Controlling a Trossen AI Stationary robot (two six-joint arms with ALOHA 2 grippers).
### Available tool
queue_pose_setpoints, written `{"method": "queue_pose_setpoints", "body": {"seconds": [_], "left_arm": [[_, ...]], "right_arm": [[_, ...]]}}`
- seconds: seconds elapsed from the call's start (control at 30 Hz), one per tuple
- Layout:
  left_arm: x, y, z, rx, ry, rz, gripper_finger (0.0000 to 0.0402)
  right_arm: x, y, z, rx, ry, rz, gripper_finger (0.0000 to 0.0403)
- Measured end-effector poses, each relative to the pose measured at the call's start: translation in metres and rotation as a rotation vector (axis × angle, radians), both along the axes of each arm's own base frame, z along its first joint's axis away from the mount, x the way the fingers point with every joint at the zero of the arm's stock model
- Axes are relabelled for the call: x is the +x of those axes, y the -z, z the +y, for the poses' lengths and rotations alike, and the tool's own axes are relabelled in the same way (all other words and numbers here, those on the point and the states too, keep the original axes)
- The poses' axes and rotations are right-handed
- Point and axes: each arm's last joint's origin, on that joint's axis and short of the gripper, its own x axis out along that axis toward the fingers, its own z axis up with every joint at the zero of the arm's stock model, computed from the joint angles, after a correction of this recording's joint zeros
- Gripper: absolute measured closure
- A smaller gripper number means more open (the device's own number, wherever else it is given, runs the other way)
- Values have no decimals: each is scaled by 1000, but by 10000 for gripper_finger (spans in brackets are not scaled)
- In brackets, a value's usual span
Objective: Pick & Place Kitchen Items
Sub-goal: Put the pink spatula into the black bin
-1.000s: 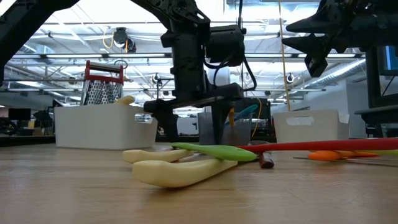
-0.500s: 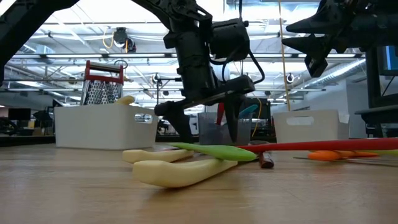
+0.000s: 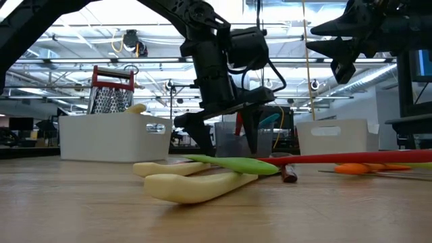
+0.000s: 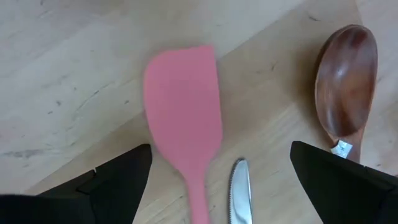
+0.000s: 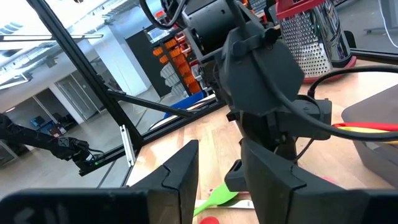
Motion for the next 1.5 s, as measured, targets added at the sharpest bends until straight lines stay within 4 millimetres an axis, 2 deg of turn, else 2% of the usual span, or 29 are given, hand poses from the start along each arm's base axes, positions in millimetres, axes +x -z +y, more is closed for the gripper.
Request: {"method": "queue_pose_setpoints", "body": {"seconds": [0.47,0.57,0.8,1.1,1.37,1.5], "left_arm": [[-1,0,4,102,49,17,18],[-1,5,4,119,46,31,51],[-1,20,-3,126,66,84,157],[-5,21,-6,57,-3,128,265],[-8,3,-12,-17,-13,91,379],[-13,-10,-13,-26,0,89,389]], "right_arm": [[0,0,0,0,2,0,289],[0,0,0,0,2,0,289],[0,0,0,1,3,-4,289],[0,0,0,1,3,-1,289],[0,0,0,1,4,-1,289],[0,0,0,1,3,-1,289]]}}
